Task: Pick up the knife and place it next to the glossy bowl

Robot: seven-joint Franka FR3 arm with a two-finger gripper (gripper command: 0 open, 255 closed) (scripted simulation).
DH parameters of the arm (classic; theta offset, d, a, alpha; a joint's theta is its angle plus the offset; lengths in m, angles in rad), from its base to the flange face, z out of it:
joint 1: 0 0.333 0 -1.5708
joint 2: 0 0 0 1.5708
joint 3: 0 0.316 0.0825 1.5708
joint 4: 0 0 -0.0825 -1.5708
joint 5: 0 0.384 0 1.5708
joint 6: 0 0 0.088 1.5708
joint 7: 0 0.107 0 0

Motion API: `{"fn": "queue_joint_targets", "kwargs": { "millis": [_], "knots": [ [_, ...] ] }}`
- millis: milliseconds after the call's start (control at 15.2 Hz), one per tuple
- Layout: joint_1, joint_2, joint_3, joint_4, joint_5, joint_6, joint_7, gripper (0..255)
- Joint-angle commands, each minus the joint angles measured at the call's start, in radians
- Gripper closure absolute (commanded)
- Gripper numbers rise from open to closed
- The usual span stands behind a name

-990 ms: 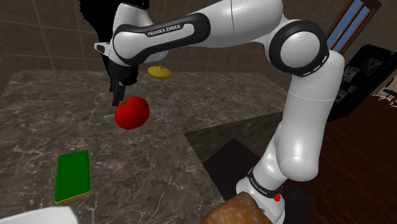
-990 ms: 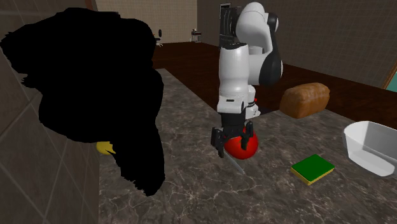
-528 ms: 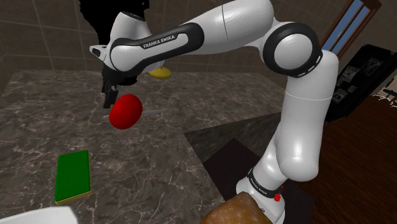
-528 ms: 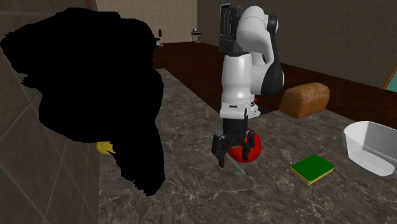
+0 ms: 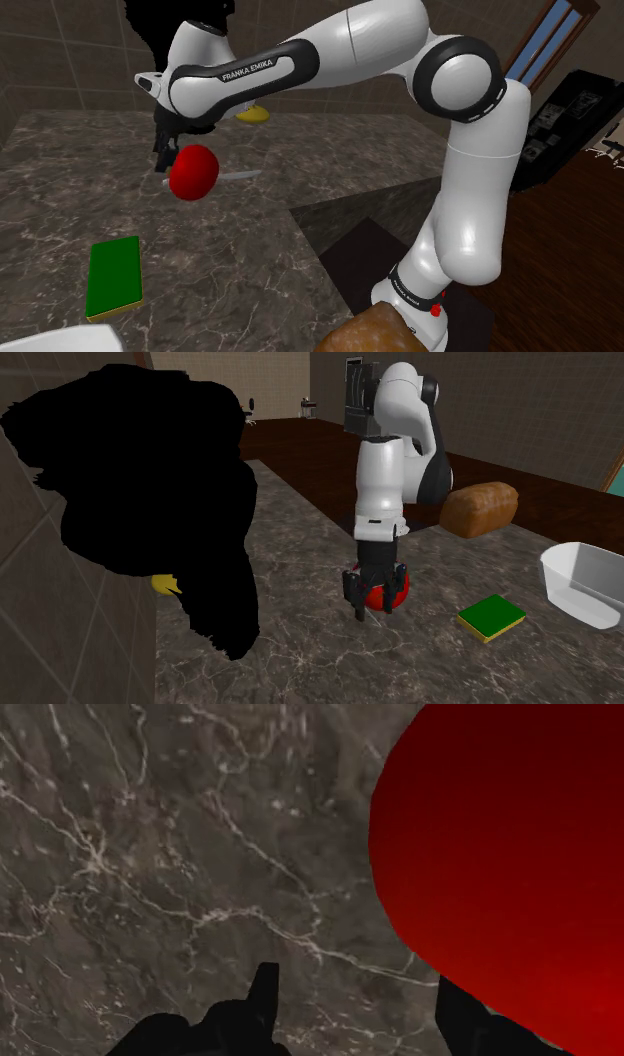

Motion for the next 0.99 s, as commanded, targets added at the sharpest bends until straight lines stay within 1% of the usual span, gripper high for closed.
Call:
{"fn": "queue_joint_targets", "kwargs": {
  "millis": [0, 66, 132, 198, 330, 462, 528, 594, 924],
  "knots": [
    [0.008, 0.004, 0.000, -0.028, -0.007, -0.212, 0.013, 255],
    [-0.011, -0.005, 0.000, -0.033, 0.005, -0.218, -0.014, 255],
    [-0.031, -0.038, 0.001, -0.061, 0.021, -0.225, -0.041, 255],
    [-0.031, -0.049, 0.001, -0.064, 0.021, -0.233, -0.040, 255],
    [-0.034, -0.010, -0.002, -0.013, 0.017, -0.245, -0.045, 255],
    [-0.033, -0.017, -0.002, -0.017, 0.017, -0.249, -0.041, 255],
    [-0.034, -0.030, -0.002, -0.001, 0.019, -0.146, -0.042, 255],
    [-0.034, -0.030, -0.002, -0.001, 0.019, -0.146, -0.042, 0],
    [-0.142, -0.118, -0.002, -0.100, 0.151, -0.227, -0.189, 0]
  ]
}}
